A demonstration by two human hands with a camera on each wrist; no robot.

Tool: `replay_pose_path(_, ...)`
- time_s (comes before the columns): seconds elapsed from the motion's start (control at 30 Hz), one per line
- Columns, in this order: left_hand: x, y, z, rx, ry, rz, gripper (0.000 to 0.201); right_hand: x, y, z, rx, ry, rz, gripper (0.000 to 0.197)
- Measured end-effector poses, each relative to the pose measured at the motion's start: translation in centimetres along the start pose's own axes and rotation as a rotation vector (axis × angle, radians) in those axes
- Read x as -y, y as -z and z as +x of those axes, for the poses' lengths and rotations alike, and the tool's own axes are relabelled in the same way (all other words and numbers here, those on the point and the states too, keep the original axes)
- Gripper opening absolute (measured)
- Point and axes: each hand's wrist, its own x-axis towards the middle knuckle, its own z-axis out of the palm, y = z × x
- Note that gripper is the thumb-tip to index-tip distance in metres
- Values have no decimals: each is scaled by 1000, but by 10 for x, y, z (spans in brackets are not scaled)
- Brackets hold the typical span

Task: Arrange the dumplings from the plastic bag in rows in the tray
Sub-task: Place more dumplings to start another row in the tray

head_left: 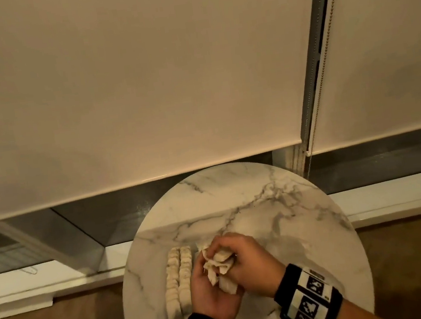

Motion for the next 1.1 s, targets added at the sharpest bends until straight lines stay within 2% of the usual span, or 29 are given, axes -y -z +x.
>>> replay_pose_path(0.1, -15, 11, 4, -1, -2, -106, 32, 2, -27, 3, 13, 91, -76, 37)
replay_pose_path(0.2, -27, 21, 4, 33, 3, -141, 24, 4, -42, 7, 17, 93, -106, 44)
replay_pose_path(0.4, -54, 42, 5, 78, 35, -147, 40, 17, -50, 15, 135, 67, -96, 68)
replay_pose_path(0.47, -65, 49, 8, 69, 43, -132, 41, 19, -54, 19, 123, 66, -81, 64)
replay_pose_path(0.6, -84, 55, 8, 79, 23, -73, 34, 16, -67, 29, 9, 81, -90, 50)
replay_pose_path(0.73, -101, 62, 11, 97, 92, -38, 38, 13, -76, 37, -42, 64, -136, 52)
replay_pose_path(0.87, -107, 70, 19, 115, 140, 18, 30, 12, -78, 42, -62, 34, -164, 51)
replay_pose_path(1.1, -112, 74, 30, 115, 196, 19, 20, 3, -75, 46, -74, 34, -231, 24)
